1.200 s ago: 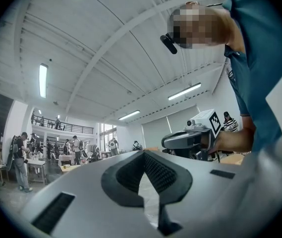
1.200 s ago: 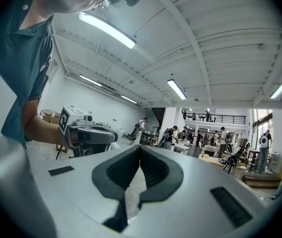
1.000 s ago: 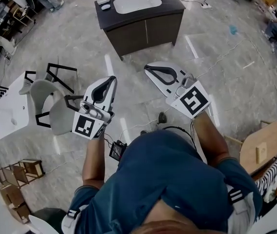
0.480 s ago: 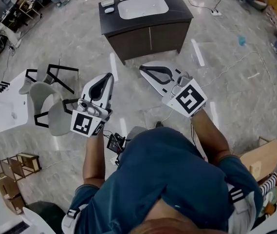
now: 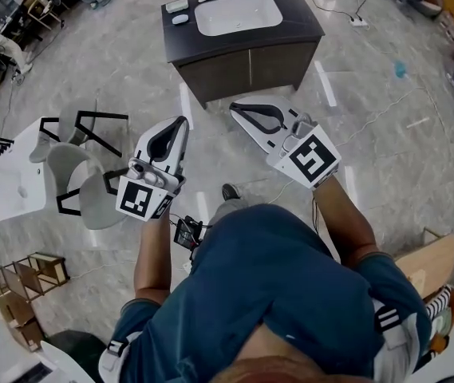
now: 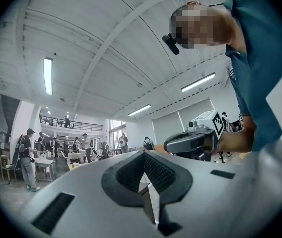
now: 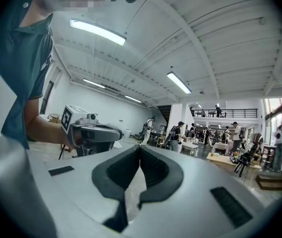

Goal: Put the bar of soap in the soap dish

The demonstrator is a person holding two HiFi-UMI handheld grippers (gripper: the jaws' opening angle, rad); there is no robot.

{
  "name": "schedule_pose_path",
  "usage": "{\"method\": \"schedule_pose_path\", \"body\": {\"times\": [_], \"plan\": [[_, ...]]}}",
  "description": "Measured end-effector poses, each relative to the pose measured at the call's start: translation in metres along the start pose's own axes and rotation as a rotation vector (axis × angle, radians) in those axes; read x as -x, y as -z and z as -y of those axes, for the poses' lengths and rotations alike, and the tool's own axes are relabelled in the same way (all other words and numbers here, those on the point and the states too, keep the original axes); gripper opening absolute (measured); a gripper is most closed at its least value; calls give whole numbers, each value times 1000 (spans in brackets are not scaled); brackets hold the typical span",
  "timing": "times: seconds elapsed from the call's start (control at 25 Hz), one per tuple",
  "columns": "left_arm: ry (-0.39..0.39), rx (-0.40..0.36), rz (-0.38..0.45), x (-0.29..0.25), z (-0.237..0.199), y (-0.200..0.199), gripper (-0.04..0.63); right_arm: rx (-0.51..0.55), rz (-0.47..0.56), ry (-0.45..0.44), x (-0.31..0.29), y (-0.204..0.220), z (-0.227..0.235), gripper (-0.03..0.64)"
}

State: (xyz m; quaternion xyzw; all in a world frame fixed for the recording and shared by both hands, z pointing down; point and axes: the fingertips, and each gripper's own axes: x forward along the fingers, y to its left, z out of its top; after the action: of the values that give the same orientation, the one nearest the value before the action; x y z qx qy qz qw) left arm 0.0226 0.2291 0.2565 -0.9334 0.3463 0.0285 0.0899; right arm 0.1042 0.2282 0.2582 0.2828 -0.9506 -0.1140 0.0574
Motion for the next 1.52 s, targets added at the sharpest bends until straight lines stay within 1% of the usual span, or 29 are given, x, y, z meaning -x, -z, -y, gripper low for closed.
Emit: {"method": "schedule_pose_path", "body": {"times": [0.16,0.28,0.36,0.44,0.72,0.92,1.12,1.28,1.44,1.52], "plan": [[25,9,-7,-10,-33,5,3,-11,-10,19,-30,2,17,14],[44,10,6,-18,-60,9,3,-18,-29,42,-52,6,31,15],[64,15,-7,-23,-74,16,3,-18,-34,54,-66,10,39,15],[76,16,-3,-28,-88,21,3,-12,-36,58,-79,14,46,14],[88,39,-20,-49,-117,36,3,-25,-56,60,-106,25,72,15],[66,33,-30,-85,-143,46,3,-35,-48,44,-122,44,116,15],[20,22,-44,-129,-170,55,3,-53,-36,6,-134,55,166,15],[-15,31,-77,-163,-181,66,3,-48,-17,-39,-142,65,204,15],[-56,24,-57,-183,-192,70,3,-38,-6,-86,-153,74,227,15],[-67,30,-78,-189,-198,76,3,-46,-1,-98,-159,78,237,14]]}}
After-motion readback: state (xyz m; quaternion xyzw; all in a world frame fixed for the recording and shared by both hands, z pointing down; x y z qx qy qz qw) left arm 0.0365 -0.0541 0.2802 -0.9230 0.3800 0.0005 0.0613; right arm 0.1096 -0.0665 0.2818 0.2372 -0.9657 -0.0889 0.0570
